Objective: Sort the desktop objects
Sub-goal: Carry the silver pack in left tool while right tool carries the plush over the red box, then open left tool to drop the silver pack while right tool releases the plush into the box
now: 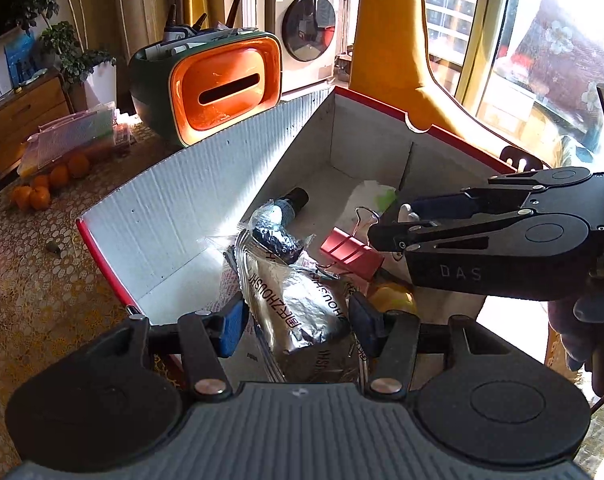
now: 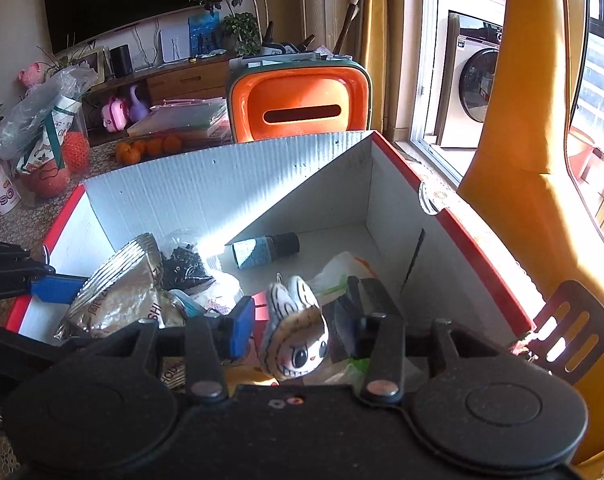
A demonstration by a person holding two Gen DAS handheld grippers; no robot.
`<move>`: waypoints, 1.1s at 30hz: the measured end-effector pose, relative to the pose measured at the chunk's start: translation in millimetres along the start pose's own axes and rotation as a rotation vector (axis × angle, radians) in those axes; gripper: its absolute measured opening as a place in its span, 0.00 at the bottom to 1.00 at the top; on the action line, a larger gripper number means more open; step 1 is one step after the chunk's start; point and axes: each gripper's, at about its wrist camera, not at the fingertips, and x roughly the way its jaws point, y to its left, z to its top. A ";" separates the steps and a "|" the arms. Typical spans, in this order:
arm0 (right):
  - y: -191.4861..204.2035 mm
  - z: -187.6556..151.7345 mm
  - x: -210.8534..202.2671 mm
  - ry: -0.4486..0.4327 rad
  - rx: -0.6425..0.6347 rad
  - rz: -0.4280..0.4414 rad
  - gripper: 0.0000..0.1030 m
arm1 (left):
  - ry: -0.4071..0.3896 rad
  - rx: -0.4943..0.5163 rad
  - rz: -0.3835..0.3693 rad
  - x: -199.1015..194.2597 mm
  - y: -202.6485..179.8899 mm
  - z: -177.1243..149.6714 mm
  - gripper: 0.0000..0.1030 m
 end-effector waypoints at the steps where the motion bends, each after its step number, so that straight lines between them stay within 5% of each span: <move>1: 0.1 0.1 0.2 0.000 0.000 0.000 0.44 | -0.003 -0.004 0.000 -0.8 0.6 -0.5 0.53; 9: 1.9 0.9 -6.2 -0.004 -0.002 0.009 0.50 | -0.045 -0.046 -0.006 -15.0 5.4 -2.2 0.63; 33: 35.9 -10.6 -90.6 -0.147 -0.111 0.094 0.66 | -0.189 -0.111 -0.014 -93.0 15.2 -24.8 0.69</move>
